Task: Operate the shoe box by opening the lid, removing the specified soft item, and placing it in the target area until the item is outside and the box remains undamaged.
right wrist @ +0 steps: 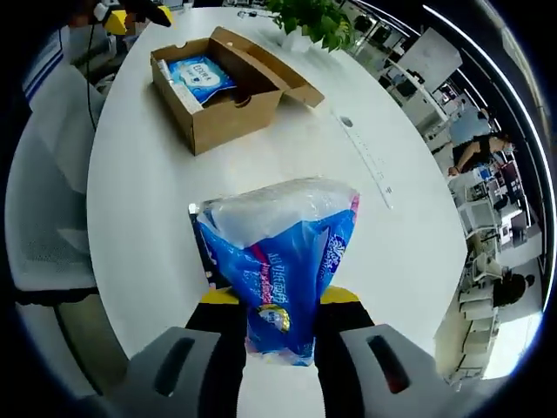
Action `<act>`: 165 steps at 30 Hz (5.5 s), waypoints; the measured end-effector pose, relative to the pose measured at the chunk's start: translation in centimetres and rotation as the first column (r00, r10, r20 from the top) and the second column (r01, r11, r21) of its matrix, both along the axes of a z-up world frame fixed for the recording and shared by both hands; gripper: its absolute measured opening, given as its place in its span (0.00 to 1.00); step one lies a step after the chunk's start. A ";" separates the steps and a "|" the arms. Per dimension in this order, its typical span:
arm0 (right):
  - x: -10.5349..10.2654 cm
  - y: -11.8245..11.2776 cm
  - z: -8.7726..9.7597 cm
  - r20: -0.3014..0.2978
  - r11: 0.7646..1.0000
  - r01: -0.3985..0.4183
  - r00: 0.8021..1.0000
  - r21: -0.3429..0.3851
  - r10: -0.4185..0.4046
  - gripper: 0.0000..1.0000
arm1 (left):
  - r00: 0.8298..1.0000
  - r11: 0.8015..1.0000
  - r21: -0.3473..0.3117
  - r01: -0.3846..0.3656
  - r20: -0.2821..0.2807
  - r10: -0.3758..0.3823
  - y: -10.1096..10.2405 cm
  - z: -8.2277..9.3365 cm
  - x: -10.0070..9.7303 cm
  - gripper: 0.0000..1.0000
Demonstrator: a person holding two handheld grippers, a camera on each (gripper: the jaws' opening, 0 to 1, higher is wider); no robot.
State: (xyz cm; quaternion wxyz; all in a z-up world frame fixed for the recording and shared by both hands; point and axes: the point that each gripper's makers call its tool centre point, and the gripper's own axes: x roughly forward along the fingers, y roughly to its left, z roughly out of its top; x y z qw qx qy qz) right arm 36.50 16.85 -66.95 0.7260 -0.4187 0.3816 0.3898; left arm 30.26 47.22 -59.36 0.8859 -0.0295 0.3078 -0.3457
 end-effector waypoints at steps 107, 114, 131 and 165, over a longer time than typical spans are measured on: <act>-1.8 -7.9 -0.9 -0.045 0.991 0.134 0.990 -0.023 -0.135 0.30 | 0.991 0.989 -0.055 -0.137 -0.012 0.137 6.2 0.7 -1.7 0.50; -0.8 -4.5 0.0 -0.051 0.979 0.184 0.982 0.090 -0.180 0.31 | 0.988 0.986 -0.063 -0.157 -0.013 0.156 7.6 0.6 -2.2 0.50; 2.0 9.9 1.6 -0.127 0.885 0.198 0.979 0.421 -0.158 0.41 | 0.971 0.969 -0.069 -0.237 -0.025 0.236 11.7 0.4 -3.3 0.50; 2.3 26.1 1.1 -0.180 0.828 0.075 0.983 0.555 0.032 0.39 | 0.956 0.955 -0.054 -0.291 -0.041 0.290 13.7 -0.2 -4.1 0.50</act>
